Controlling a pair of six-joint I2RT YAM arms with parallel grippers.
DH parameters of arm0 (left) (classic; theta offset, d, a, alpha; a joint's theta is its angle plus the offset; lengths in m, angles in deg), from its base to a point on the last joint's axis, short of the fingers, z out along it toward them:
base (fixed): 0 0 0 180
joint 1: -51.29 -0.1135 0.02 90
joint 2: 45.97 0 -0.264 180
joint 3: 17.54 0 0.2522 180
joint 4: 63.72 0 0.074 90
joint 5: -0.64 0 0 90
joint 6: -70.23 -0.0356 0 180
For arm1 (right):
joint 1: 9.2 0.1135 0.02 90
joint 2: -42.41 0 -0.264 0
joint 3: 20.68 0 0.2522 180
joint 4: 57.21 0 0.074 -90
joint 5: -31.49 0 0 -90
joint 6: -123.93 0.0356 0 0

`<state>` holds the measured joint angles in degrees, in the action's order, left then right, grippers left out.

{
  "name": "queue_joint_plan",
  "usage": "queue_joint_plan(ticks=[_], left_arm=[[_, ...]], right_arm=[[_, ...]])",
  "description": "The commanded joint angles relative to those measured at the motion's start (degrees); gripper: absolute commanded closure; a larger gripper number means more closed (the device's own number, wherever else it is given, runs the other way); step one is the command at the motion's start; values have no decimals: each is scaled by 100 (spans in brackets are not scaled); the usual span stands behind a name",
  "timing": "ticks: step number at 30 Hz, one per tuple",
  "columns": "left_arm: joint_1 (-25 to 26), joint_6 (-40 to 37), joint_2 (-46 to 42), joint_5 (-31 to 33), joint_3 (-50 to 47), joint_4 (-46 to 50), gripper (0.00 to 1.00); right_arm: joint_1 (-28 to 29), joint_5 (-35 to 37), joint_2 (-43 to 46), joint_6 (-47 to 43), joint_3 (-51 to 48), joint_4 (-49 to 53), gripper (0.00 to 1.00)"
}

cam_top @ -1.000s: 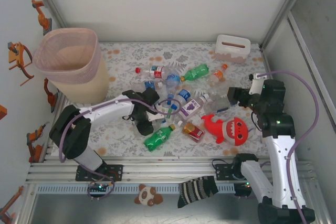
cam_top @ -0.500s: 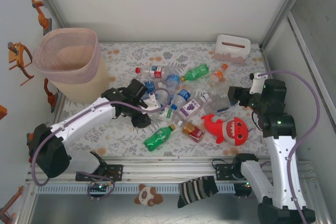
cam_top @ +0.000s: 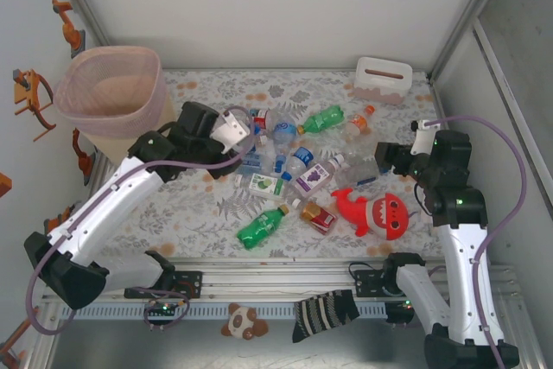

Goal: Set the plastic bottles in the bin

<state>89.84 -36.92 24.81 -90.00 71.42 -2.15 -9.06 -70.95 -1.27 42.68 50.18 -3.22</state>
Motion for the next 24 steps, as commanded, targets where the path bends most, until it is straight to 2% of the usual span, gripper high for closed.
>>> queue_joint_plan(ticks=[1, 8, 24], left_arm=[[-158, 293, -38, 509, 482, 114, 59], [-788, 504, 241, 698, 1598, 461, 60], [-3219, 1015, 1427, 232, 3836, 889, 60]], right_arm=[[47, -23, 24, -19, 131, -70, 19], [64, -37, 11, 10, 130, -109, 19], [74, -108, -116, 74, 238, -202, 19]])
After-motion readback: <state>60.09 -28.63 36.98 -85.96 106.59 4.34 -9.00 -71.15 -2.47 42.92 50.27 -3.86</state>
